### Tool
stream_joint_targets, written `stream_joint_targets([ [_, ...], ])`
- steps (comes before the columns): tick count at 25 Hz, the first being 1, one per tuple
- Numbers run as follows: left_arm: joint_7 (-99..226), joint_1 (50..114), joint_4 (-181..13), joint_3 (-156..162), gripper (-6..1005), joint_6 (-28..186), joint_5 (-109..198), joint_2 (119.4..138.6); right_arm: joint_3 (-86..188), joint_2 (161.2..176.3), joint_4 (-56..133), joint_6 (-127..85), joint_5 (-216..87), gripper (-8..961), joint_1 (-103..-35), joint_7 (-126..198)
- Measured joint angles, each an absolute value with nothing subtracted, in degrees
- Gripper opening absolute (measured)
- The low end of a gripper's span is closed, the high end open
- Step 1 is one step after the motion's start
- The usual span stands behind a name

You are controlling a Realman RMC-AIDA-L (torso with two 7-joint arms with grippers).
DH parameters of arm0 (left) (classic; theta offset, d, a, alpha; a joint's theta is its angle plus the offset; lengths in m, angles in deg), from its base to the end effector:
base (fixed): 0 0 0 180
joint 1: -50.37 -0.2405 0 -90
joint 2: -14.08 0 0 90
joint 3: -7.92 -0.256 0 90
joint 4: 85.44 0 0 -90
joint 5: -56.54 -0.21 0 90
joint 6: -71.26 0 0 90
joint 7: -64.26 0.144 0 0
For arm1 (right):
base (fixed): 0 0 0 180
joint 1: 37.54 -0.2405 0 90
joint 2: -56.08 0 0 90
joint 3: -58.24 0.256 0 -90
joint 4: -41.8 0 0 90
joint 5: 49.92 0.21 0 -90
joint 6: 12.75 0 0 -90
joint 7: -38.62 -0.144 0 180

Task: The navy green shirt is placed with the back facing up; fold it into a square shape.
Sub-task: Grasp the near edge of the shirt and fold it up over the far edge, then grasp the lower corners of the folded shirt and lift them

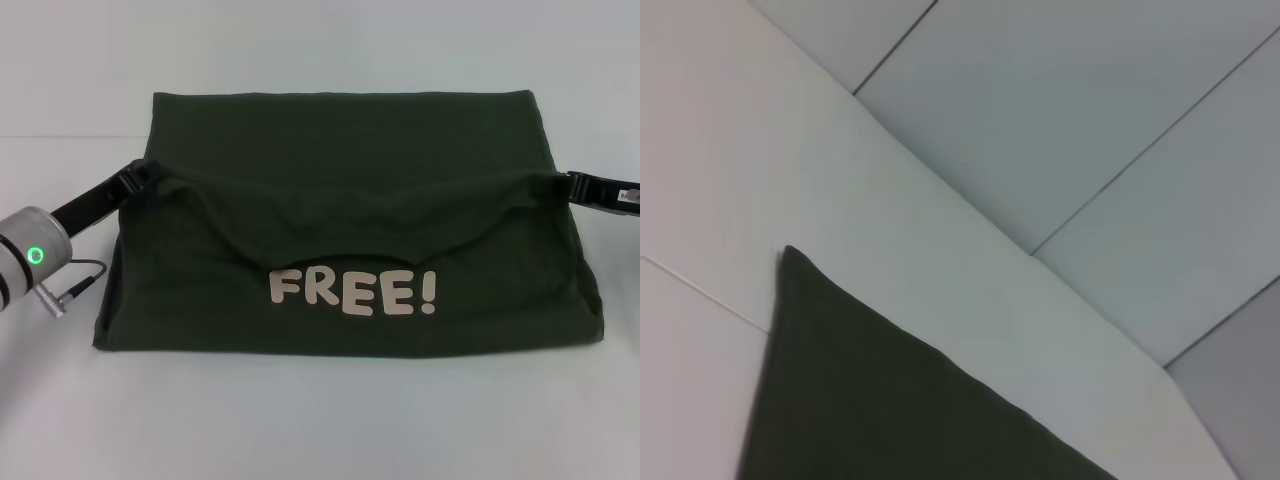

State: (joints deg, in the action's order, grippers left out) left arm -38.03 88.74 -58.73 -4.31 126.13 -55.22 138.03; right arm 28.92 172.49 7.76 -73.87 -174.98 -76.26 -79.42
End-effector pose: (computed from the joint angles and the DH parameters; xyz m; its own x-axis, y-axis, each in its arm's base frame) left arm -0.3004 0.3992 -0.0037 0.0757 0.5009 0.8622 0.9908 -0.1348 -0.0086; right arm 0.2949 0.4123 0.0356 0.3285 -0.6837 -0.6516 -0.9438 -0.2637 -0.1991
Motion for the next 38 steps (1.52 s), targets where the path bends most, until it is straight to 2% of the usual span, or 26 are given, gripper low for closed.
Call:
stream_joint_targets([
  [8,-32.3,90.0,-63.1,-4.3,86,118.2,-51.8,138.18,28.5,174.43,8.4,-67.8,-172.9,57,-76.0,-77.5],
  [18,-29.1,89.3,-64.4,-4.3,266,116.2,-48.3,138.01,28.7,174.58,9.0,-67.9,-170.5,580,-75.7,-75.7],
  [21,-28.5,88.7,-64.4,-4.0,382,116.3,-48.2,137.96,28.9,174.57,9.0,-68.4,-169.8,727,-75.2,-75.5],
  [23,-28.3,87.9,-64.2,-4.0,459,117.4,-48.2,137.79,28.9,174.52,8.8,-70.1,-168.3,762,-74.4,-74.3],
  [29,-31.2,82.0,-63.9,-4.5,699,131.0,-47.1,135.13,28.6,173.53,8.5,-83.1,-160.0,867,-70.6,-63.0],
  [32,-39.4,79.7,-64.2,-8.7,719,136.4,-47.3,132.49,28.2,173.17,8.5,-89.8,-160.4,919,-69.8,-56.3],
  [38,-56.9,76.6,-63.0,-21.2,734,144.5,-49.4,126.92,24.6,173.56,8.4,-98.2,-164.7,924,-68.6,-42.6],
])
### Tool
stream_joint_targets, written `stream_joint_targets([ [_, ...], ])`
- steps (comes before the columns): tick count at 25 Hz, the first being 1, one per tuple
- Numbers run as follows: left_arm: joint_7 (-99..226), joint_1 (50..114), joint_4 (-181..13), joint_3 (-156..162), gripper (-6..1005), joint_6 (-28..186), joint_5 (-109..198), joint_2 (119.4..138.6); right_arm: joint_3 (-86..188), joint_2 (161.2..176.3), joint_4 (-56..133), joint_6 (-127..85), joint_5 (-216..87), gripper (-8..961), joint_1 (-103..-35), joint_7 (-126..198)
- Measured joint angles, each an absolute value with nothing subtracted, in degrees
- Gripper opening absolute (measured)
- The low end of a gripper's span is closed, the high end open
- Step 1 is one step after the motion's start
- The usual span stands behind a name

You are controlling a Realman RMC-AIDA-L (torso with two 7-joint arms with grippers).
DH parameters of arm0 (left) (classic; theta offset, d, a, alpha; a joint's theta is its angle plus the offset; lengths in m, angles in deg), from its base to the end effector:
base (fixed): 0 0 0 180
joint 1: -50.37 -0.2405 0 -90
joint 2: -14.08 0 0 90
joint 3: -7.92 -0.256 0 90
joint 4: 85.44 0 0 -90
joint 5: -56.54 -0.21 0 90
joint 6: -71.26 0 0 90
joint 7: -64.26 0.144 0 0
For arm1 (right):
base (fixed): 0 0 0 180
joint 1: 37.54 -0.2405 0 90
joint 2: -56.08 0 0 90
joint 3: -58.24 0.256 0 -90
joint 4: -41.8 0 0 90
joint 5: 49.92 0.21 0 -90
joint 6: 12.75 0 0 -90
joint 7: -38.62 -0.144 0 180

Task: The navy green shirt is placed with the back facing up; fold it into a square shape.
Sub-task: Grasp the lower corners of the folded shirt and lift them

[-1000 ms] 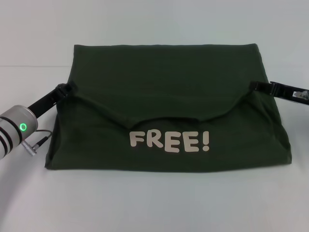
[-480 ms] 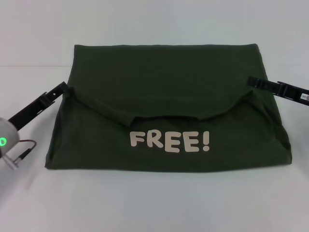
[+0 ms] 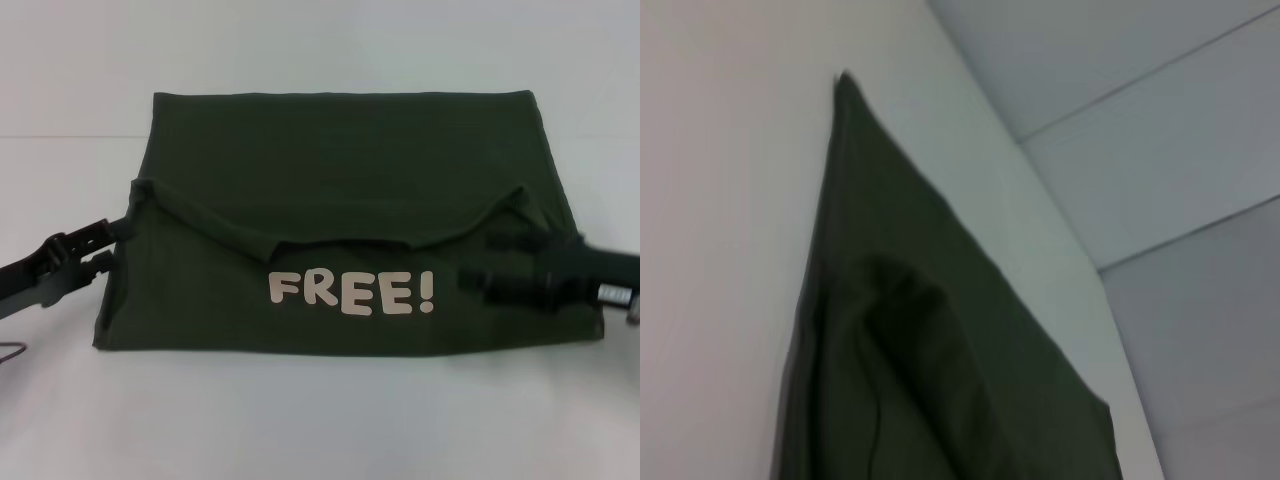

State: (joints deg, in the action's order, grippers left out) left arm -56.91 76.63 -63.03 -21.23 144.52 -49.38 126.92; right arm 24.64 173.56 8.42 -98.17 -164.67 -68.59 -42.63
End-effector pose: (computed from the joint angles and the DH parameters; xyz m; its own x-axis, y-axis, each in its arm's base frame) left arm -0.3473 0.3336 0.0348 -0.1432 0.6959 0.7037 0.9647 -0.0606 0.2562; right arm 0.2789 0.3410 0.0107 0.7159 -0.4095 -0.5655 -0.5889 -0.7893 -0.1739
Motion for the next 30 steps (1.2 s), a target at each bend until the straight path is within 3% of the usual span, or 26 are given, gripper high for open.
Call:
stream_joint_targets([
  [1,-62.0,75.8,-61.0,-21.8,733,147.0,-52.2,126.03,22.7,174.2,8.4,-100.1,-166.1,924,-68.1,-38.1],
  [7,-69.3,75.3,-55.1,-21.0,726,152.0,-60.3,124.89,18.0,175.59,8.4,-101.4,-168.8,925,-67.5,-31.6],
  [12,-70.3,76.5,-53.7,-21.2,723,153.8,-64.6,123.88,16.4,175.7,8.9,-101.5,-169.0,924,-67.4,-30.9],
  [30,-61.0,77.3,-53.9,-25.4,725,144.5,-66.7,126.64,16.4,175.78,9.1,-101.8,-168.6,880,-66.9,-30.9],
])
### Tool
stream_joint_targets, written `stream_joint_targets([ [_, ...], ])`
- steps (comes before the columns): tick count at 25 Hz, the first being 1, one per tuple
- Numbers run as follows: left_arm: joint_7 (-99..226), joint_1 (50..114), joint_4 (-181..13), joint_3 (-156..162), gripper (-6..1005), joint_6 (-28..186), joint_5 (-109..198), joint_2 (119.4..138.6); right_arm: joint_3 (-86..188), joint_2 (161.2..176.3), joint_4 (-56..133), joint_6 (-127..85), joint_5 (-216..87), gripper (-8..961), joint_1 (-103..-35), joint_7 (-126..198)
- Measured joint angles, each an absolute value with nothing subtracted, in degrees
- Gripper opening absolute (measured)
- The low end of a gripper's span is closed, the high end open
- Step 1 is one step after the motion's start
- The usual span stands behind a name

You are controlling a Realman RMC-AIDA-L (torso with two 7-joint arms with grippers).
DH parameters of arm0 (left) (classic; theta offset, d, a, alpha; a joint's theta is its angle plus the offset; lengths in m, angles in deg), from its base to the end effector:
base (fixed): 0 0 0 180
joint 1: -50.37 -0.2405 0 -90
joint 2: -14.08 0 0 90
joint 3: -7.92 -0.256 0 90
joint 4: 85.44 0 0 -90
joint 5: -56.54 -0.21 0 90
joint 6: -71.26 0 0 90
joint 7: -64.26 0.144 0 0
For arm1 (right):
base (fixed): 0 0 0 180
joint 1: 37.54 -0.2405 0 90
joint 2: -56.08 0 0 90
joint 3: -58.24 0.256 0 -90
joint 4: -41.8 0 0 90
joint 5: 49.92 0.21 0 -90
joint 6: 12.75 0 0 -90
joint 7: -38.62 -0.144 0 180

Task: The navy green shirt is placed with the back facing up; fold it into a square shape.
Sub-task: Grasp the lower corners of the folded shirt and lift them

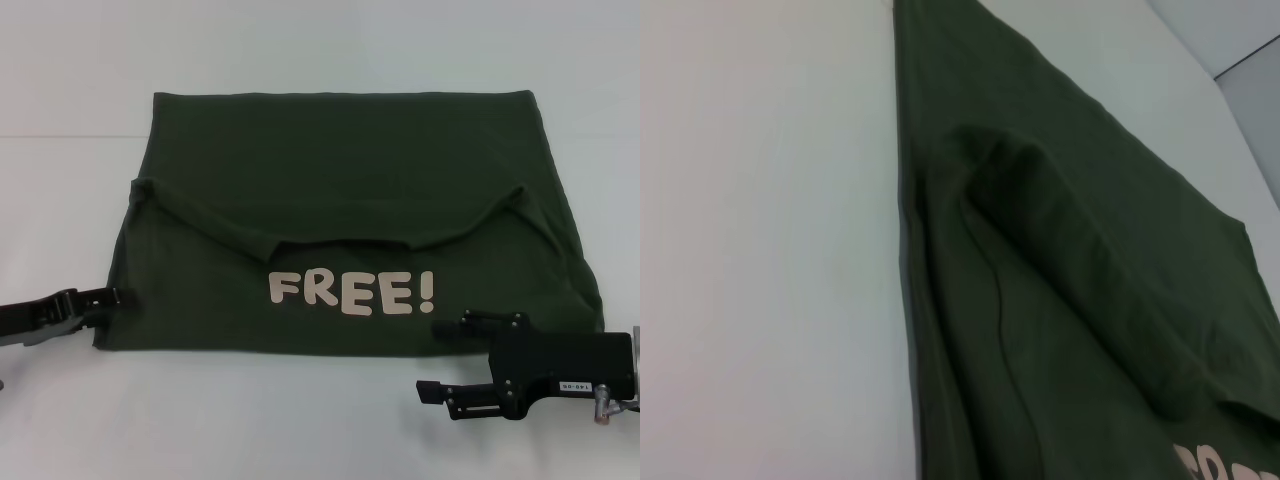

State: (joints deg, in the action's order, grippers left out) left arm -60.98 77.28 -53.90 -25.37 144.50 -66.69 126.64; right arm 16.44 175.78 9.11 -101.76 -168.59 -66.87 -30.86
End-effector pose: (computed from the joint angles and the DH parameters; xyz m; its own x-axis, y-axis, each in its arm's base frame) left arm -0.3571 0.3307 0.0383 0.0848 0.8302 0.5510 0.9957 -0.0906 -0.0166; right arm 0.2748 0.3057 -0.0299 0.8574 -0.2891 -0.4257 -0.3638 -0.9256 -0.1041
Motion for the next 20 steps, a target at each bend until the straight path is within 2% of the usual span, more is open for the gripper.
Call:
stream_joint_targets([
  [4,-60.4,77.3,-53.9,-26.5,724,142.5,-66.7,127.4,16.3,175.78,9.1,-101.8,-168.6,880,-66.9,-30.9],
  [15,-60.8,77.3,-54.1,-28.1,725,144.4,-66.7,127.35,16.4,175.78,9.1,-101.9,-168.6,881,-66.9,-31.0],
  [20,-60.8,77.5,-54.0,-28.2,683,144.9,-66.7,127.48,16.4,175.78,9.1,-101.9,-168.6,881,-66.9,-31.1],
])
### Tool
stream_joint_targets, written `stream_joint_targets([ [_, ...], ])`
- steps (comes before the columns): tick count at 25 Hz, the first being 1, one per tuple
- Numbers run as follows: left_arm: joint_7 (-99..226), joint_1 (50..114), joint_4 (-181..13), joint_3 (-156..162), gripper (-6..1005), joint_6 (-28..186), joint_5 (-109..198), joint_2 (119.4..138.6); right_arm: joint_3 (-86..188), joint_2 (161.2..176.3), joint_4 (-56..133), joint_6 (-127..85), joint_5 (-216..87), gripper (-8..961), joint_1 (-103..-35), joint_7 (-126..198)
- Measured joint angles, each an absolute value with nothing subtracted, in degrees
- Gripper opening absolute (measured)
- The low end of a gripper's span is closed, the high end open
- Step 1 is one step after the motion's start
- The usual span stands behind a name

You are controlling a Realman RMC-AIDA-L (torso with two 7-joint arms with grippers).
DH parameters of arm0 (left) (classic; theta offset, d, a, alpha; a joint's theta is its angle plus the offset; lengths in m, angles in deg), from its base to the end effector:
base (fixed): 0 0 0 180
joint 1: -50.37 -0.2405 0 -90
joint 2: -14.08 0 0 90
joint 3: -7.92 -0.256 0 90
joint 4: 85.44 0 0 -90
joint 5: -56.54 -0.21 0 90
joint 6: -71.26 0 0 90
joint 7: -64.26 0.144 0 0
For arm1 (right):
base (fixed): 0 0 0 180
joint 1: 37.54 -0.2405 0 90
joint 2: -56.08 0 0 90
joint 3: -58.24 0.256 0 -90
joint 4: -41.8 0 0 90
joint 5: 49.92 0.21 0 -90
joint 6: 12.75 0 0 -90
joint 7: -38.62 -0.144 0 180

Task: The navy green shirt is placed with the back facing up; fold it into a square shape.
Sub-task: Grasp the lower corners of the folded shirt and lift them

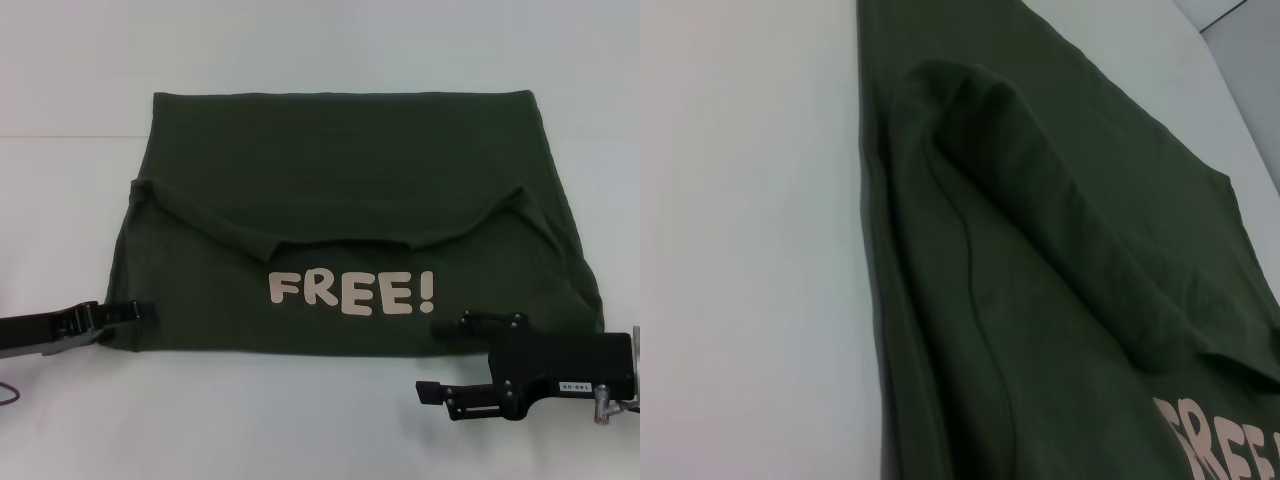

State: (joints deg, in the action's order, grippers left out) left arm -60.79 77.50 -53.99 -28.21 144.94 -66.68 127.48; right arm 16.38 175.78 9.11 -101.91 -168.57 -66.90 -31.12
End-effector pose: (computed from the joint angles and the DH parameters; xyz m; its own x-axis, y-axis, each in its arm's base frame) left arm -0.3503 0.3282 0.0247 0.1106 0.8554 0.5060 0.9927 -0.1197 -0.0145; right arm 0.2743 0.3055 -0.0300 0.8558 -0.2925 -0.4267 -0.3659 -0.9253 -0.0995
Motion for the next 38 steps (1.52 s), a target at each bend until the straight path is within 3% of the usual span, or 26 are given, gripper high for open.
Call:
stream_joint_targets([
  [9,-61.1,77.5,-52.9,-29.6,608,143.2,-68.8,127.47,16.7,175.78,9.1,-102.1,-168.6,880,-66.9,-31.9],
  [20,-61.4,77.5,-52.5,-29.3,380,142.5,-69.6,127.59,16.8,175.78,9.1,-103.1,-168.5,880,-66.9,-31.9],
  [26,-61.0,77.6,-52.5,-29.3,128,143.1,-69.6,127.48,17.4,175.3,8.6,-103.3,-168.5,880,-66.7,-36.5],
  [28,-61.0,77.7,-52.5,-29.2,91,143.3,-69.6,127.4,19.0,174.56,8.3,-104.2,-168.5,880,-66.5,-40.8],
  [31,-61.0,77.8,-52.5,-29.1,37,143.9,-69.6,127.19,21.6,172.13,6.3,-106.9,-168.7,880,-66.0,-53.3],
  [38,-61.0,78.1,-52.5,-29.2,36,145.0,-69.6,126.5,22.6,162.8,2.4,-109.3,-170.8,880,-64.2,-89.3],
])
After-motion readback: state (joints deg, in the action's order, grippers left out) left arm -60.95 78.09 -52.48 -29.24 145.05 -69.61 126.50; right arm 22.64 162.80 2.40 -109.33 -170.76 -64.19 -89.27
